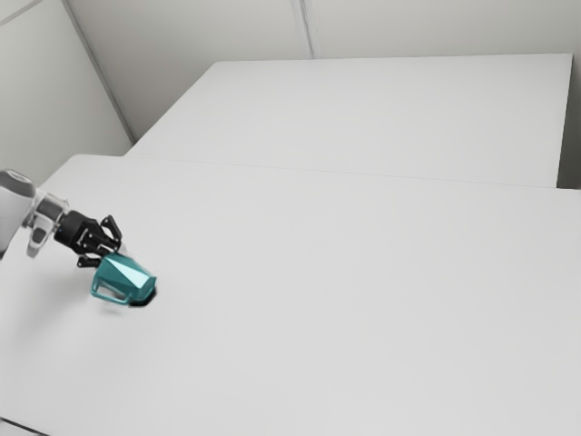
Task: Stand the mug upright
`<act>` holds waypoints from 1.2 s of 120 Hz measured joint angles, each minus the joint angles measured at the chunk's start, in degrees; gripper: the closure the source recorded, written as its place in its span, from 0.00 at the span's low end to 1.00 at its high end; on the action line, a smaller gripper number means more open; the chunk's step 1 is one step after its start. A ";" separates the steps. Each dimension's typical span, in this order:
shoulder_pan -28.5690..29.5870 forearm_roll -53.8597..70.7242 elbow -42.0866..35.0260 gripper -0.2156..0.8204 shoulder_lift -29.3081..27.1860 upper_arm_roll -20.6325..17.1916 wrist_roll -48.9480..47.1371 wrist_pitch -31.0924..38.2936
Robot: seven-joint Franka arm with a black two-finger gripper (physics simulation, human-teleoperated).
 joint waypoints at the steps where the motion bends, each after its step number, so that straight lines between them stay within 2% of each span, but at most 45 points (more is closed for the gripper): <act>1: -0.02 -0.01 0.02 0.91 -0.08 -0.04 0.00 0.00; 31: -1.55 1.74 0.05 0.95 -2.41 -0.99 0.00 0.15; 53: -5.13 6.08 -1.45 0.95 -7.04 -0.99 0.00 1.75; 64: -9.76 10.26 -2.74 0.96 -10.79 -0.98 0.01 3.85; 83: -22.05 24.71 -7.90 0.96 -17.87 -1.31 0.01 11.61; 112: -33.65 47.86 -15.26 0.96 -24.93 -6.97 0.03 21.96; 144: -33.29 57.04 -21.23 0.96 -27.61 -10.63 0.03 27.08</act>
